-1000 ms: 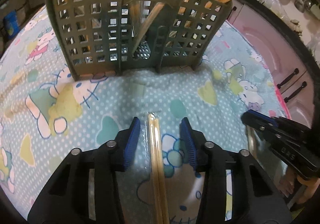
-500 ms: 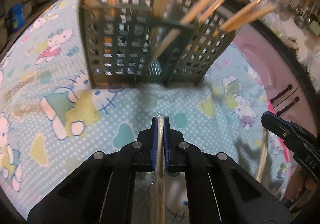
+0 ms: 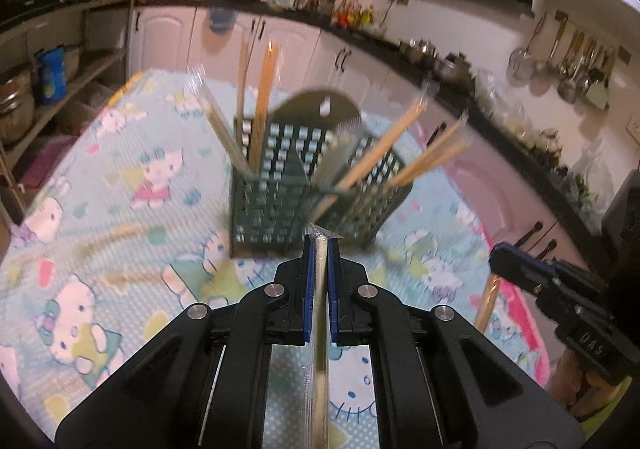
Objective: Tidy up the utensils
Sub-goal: 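Lift the chopsticks with both tools and carry them above the green holder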
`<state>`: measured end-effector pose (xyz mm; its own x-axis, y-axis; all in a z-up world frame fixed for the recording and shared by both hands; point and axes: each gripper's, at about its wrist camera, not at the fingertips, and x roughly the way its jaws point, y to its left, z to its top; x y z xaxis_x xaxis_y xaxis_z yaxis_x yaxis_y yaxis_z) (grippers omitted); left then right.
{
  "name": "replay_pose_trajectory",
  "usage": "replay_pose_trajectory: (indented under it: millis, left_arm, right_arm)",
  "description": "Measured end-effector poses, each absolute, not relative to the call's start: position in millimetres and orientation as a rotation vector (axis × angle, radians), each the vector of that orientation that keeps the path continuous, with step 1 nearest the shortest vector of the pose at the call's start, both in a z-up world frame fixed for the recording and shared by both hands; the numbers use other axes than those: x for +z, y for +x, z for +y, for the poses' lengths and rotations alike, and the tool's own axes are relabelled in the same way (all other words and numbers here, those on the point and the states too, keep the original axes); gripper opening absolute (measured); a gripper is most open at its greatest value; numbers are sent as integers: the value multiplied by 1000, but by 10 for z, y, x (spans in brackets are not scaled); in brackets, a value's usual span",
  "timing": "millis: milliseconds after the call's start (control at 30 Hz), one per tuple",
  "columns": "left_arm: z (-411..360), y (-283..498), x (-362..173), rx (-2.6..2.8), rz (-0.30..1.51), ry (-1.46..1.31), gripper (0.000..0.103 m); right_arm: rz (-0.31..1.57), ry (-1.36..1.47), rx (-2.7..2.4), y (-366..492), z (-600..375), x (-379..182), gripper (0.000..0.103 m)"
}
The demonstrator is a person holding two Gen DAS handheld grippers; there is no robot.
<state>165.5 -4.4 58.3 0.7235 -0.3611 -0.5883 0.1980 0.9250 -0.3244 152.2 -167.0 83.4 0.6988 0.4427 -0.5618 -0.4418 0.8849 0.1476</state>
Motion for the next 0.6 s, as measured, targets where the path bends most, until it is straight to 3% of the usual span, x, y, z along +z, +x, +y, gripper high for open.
replay_pose_trajectory:
  millis: [600]
  left_arm:
    - [139, 1800, 1596, -318, 466, -288, 1]
  right_arm:
    - [433, -31, 496, 1658, -1570, 1636, 6]
